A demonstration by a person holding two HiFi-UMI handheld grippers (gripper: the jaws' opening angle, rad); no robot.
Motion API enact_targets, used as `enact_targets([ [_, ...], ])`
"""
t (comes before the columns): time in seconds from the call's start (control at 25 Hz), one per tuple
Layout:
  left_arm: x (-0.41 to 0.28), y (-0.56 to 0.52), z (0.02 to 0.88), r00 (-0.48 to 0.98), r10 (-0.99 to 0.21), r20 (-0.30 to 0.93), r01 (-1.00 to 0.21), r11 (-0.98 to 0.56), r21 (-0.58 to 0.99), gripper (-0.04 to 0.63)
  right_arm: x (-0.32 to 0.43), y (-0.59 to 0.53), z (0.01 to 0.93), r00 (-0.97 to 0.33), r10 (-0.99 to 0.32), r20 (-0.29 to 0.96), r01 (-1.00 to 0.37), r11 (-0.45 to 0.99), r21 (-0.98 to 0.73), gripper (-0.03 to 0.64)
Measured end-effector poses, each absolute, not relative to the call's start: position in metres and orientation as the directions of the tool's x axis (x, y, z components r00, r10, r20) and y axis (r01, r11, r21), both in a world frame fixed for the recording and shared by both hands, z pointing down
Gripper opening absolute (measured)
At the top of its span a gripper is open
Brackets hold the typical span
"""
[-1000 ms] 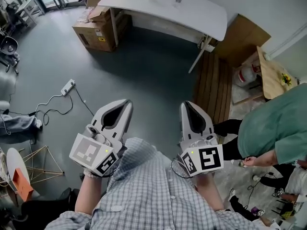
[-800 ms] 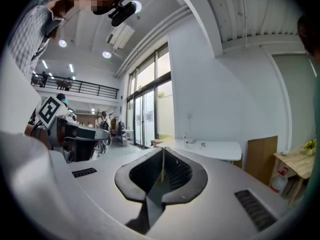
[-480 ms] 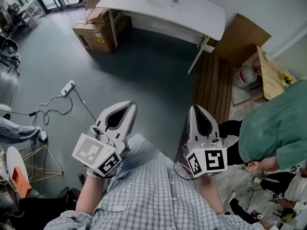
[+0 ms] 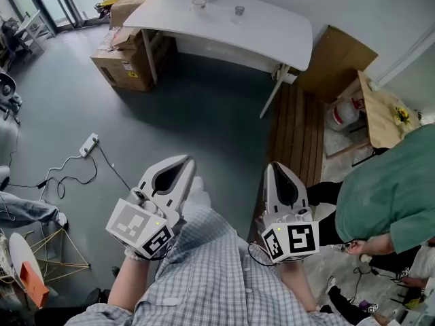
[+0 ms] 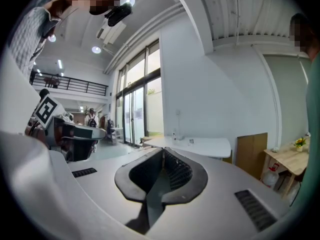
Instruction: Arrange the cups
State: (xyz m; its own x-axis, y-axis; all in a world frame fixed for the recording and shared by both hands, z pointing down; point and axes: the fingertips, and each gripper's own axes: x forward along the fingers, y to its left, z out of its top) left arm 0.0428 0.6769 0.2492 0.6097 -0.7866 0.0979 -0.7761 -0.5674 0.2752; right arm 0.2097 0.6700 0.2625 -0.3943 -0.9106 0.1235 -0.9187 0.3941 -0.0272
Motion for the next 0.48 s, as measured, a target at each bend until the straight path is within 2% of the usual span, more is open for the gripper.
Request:
enact_targets([
  [0.48, 0.020, 0.518, 0.246, 0.650, -0.752, 0.107, -0.749, -0.611, 0.256, 0.011, 0.183, 0.525, 0.256, -0.351, -0.929, 0.118, -0.935, 0.354, 0.002, 0.026],
])
